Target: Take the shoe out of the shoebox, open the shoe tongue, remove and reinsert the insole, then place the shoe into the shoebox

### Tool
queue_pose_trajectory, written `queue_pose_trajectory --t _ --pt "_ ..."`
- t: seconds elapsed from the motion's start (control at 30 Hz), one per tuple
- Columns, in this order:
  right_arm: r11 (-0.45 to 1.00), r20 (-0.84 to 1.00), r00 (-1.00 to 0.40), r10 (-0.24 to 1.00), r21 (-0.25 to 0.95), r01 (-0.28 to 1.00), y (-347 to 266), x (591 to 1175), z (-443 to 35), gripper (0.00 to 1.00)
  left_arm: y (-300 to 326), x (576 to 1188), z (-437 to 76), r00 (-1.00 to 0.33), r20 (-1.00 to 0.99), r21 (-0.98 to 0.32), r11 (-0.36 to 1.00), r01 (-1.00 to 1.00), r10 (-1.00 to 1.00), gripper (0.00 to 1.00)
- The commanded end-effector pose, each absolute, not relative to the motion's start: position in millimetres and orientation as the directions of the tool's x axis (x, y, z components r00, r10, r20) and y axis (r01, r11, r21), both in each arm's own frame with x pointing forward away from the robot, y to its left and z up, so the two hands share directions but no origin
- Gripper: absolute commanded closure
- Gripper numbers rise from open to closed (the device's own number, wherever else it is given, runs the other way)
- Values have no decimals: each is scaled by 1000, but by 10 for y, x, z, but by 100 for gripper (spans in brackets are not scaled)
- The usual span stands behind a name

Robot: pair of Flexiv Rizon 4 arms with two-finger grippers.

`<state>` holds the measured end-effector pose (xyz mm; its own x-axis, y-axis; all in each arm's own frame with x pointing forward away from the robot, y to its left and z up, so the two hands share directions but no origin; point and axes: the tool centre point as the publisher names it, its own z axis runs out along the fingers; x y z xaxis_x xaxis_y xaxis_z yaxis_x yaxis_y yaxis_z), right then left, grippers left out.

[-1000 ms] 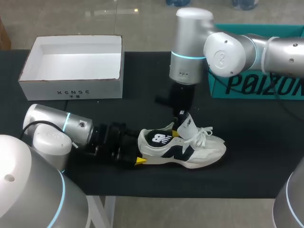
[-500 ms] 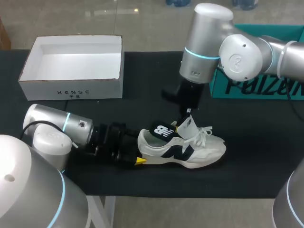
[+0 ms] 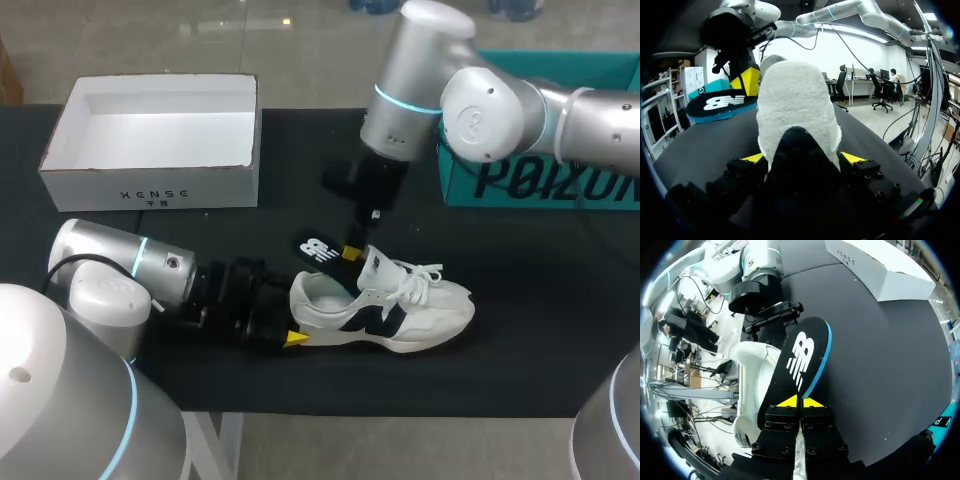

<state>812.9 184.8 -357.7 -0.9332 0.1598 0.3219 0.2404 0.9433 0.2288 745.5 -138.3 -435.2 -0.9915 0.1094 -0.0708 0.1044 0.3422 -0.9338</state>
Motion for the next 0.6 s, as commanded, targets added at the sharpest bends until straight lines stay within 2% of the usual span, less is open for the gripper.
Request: queue_pose_trajectory --t 0.03,0.27,0.53,0.6 --pt "944 323 -936 141 240 225 2012 8302 -3589 100 -1392 7454 -4408 -991 -72 -933 343 106 110 100" --pt "940 255 -960 115 285 188 2195 8585 -3251 100 -1392 7454 -4408 -991 -72 -933 343 106 110 100" --pt "928 142 -984 110 341 153 2314 8892 -2577 100 -1392 7454 -4408 -991 -72 -933 343 106 110 100" --pt "920 156 -979 133 349 181 2340 8958 -2448 100 -1392 7454 -4408 -991 -72 -933 343 106 110 100"
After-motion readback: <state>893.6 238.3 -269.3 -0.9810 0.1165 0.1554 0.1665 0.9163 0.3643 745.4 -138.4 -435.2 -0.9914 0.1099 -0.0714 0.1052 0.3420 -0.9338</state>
